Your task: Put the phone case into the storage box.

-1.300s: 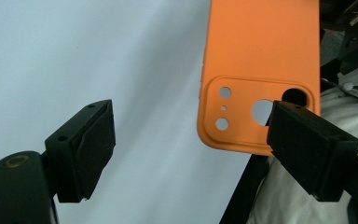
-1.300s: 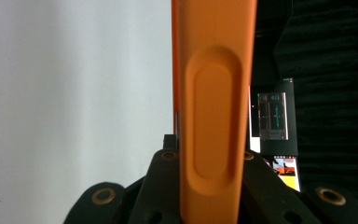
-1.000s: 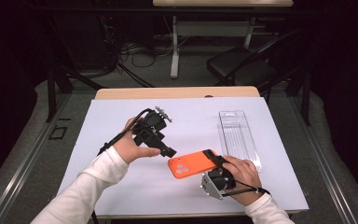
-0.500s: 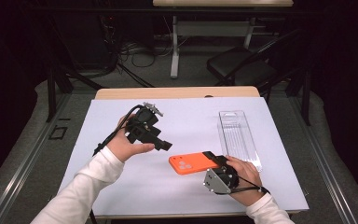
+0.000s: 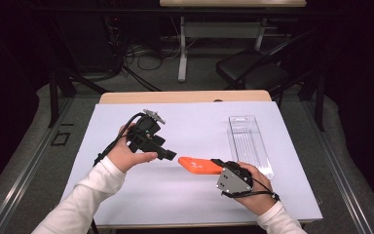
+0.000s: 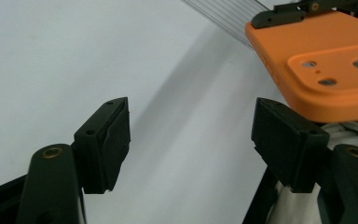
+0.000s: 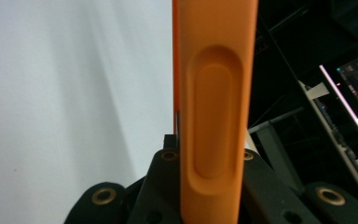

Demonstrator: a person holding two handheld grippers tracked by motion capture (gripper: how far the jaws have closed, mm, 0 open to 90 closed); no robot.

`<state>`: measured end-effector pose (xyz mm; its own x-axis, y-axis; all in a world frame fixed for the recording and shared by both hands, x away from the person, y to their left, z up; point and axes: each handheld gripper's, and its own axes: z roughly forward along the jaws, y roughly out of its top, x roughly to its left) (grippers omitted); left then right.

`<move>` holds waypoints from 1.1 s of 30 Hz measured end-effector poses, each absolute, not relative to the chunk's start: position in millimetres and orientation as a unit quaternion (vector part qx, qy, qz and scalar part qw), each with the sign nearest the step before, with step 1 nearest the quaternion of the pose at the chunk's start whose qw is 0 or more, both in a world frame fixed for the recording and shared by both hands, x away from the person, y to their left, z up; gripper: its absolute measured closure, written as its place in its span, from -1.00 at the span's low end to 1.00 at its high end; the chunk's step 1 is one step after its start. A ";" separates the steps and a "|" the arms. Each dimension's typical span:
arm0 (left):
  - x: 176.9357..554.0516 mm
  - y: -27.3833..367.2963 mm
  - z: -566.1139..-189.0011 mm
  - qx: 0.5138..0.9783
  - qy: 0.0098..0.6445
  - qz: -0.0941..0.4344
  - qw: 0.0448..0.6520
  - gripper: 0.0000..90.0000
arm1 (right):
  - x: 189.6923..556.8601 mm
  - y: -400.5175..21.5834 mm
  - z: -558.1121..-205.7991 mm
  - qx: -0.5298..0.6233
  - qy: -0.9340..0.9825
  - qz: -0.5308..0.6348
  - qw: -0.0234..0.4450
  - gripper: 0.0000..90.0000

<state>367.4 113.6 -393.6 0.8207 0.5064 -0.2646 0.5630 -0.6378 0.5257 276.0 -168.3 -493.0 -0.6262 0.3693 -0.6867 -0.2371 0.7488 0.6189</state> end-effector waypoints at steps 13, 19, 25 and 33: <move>364.4 118.2 -401.5 0.907 0.271 -0.044 0.318 -0.26 | 280.9 -169.6 -493.6 0.085 0.837 0.395 0.370 0.96; 358.6 118.2 -404.0 0.905 0.255 -0.038 0.337 -0.09 | 284.5 -171.9 -494.2 0.111 0.835 0.417 0.341 0.96; 354.3 114.7 -405.3 0.904 0.245 -0.037 0.347 -0.01 | 285.7 -173.2 -494.3 0.124 0.832 0.427 0.332 0.96; 347.4 111.7 -403.7 0.900 0.236 -0.015 0.367 0.25 | 287.7 -173.5 -495.9 0.137 0.830 0.437 0.317 0.96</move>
